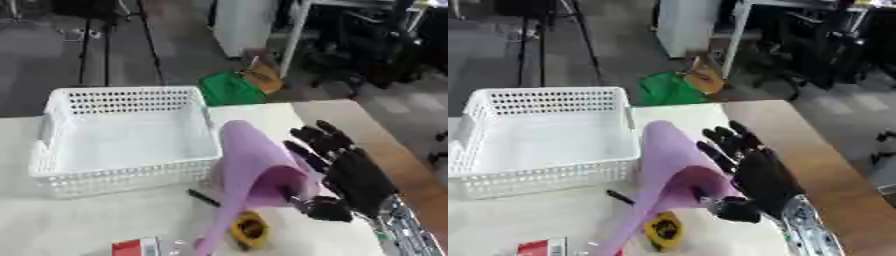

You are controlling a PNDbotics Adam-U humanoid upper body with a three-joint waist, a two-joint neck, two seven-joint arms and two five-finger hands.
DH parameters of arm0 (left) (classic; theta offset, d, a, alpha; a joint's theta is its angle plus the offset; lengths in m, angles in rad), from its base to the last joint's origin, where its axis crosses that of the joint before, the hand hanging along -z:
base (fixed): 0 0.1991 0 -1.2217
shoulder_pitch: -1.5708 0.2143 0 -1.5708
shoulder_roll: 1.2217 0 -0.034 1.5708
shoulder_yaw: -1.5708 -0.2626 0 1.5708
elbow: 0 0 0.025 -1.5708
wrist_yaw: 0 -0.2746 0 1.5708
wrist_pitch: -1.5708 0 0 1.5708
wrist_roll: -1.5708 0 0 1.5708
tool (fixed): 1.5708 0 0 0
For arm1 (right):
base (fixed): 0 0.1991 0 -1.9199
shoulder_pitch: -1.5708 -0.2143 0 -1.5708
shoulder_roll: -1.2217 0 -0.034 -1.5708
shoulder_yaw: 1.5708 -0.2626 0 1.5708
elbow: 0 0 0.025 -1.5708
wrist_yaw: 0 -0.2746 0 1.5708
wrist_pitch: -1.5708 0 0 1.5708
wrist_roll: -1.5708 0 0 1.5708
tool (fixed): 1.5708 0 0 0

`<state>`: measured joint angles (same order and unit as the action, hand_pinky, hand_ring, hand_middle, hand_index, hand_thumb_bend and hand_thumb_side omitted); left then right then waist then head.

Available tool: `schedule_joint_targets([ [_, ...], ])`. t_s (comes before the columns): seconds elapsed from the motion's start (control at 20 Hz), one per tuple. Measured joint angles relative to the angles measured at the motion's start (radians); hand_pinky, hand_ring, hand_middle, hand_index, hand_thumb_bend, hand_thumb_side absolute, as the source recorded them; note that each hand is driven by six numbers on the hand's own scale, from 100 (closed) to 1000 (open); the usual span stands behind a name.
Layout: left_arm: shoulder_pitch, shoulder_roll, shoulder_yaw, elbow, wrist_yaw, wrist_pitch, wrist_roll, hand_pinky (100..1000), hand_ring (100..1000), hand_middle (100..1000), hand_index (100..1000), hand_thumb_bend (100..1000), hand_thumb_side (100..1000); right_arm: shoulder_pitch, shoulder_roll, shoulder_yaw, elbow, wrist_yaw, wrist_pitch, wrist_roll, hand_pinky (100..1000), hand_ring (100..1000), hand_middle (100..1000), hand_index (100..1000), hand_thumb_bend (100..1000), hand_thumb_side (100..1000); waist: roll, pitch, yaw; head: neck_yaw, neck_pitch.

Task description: Pick up objects on the table and place them in the box.

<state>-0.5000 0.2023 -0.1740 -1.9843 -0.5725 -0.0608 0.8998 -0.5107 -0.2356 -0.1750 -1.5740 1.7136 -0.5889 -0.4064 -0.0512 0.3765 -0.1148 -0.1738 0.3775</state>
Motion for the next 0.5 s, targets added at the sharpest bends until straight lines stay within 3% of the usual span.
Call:
schedule_joint_targets([
  [0.5, -0.001, 0.0, 0.0, 0.0, 0.0, 0.001, -0.001, 708, 557, 481, 728, 100, 966, -0.012, 0.007, 0.003, 0.003, 0.018, 0.015, -0.015, 912, 852, 872, 903, 307, 818, 0.002, 0.0, 0.003, -0.005, 0.0],
])
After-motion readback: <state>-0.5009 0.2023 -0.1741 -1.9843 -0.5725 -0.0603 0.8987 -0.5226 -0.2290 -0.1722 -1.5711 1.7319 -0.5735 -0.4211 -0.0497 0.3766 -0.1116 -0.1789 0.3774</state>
